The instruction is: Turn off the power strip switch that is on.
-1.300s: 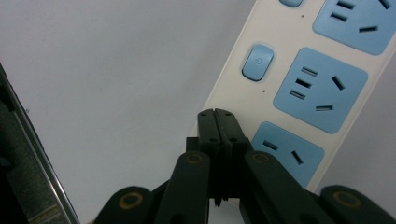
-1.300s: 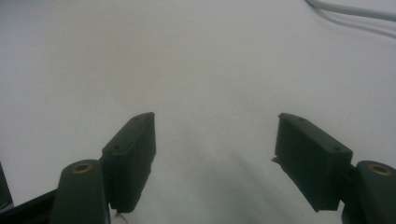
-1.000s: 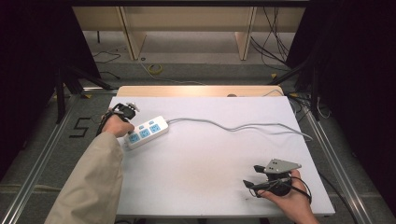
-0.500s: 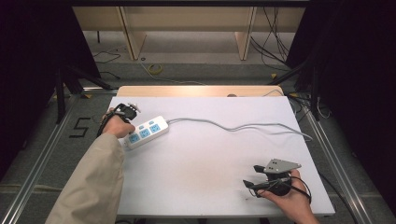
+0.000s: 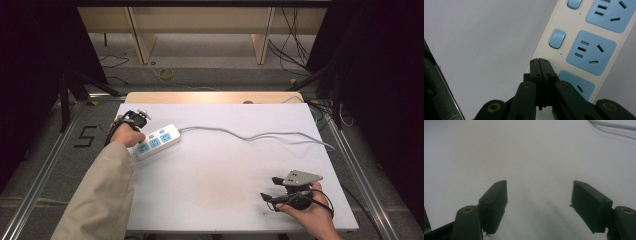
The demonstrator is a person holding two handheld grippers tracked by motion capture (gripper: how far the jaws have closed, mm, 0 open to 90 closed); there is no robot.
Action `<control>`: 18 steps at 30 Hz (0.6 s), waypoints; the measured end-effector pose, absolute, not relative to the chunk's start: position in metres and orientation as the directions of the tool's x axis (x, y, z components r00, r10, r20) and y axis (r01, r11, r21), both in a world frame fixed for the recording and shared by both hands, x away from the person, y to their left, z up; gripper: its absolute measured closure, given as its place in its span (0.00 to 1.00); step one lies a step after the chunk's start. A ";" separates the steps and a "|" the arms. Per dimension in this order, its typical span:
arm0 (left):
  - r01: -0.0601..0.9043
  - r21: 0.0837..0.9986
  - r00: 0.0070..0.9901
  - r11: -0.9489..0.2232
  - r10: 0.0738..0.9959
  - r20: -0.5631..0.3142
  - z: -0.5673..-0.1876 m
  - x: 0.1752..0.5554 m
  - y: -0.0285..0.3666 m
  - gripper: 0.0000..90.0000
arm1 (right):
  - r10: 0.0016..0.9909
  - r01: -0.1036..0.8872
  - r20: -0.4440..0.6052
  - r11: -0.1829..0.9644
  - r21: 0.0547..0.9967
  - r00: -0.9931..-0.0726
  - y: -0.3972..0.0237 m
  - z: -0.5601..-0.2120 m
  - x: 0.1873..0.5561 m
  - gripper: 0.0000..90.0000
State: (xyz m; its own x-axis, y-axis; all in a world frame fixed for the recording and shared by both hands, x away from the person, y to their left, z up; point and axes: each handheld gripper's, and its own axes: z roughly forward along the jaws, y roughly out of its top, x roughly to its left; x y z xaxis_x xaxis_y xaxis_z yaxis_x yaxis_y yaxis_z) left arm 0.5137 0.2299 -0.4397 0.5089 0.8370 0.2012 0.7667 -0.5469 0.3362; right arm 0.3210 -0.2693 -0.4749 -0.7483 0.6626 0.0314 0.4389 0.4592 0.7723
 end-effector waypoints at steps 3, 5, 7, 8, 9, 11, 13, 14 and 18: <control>0.764 0.322 0.513 -0.559 0.829 0.222 -0.441 0.513 0.227 1.00 | 0.663 0.437 0.030 0.459 0.774 -0.748 -0.270 -0.475 0.321 0.33; 0.758 0.310 0.517 -0.574 0.818 0.251 -0.441 0.513 0.223 1.00 | 0.662 0.436 0.029 0.459 0.774 -0.749 -0.269 -0.474 0.321 0.33; 0.758 0.307 0.516 -0.576 0.817 0.260 -0.442 0.513 0.222 1.00 | 0.662 0.436 0.030 0.458 0.774 -0.749 -0.269 -0.474 0.321 0.33; 0.758 0.311 0.513 -0.573 0.819 0.259 -0.442 0.512 0.222 1.00 | 0.662 0.436 0.029 0.459 0.774 -0.749 -0.269 -0.474 0.321 0.33; 0.759 0.314 0.511 -0.571 0.820 0.257 -0.442 0.512 0.223 1.00 | 0.661 0.435 0.028 0.460 0.774 -0.750 -0.269 -0.475 0.321 0.33; 0.760 0.329 0.503 -0.560 0.828 0.247 -0.442 0.511 0.224 1.00 | 0.660 0.434 0.028 0.460 0.775 -0.751 -0.269 -0.474 0.321 0.33; 0.763 0.339 0.499 -0.551 0.835 0.233 -0.442 0.511 0.226 1.00 | 0.662 0.434 0.029 0.458 0.776 -0.749 -0.270 -0.474 0.321 0.33; 0.762 0.338 0.501 -0.552 0.834 0.231 -0.442 0.511 0.227 1.00 | 0.663 0.436 0.030 0.457 0.775 -0.748 -0.270 -0.474 0.321 0.33; 0.763 0.349 0.497 -0.545 0.838 0.224 -0.442 0.510 0.228 1.00 | 0.663 0.438 0.031 0.457 0.774 -0.748 -0.269 -0.474 0.321 0.33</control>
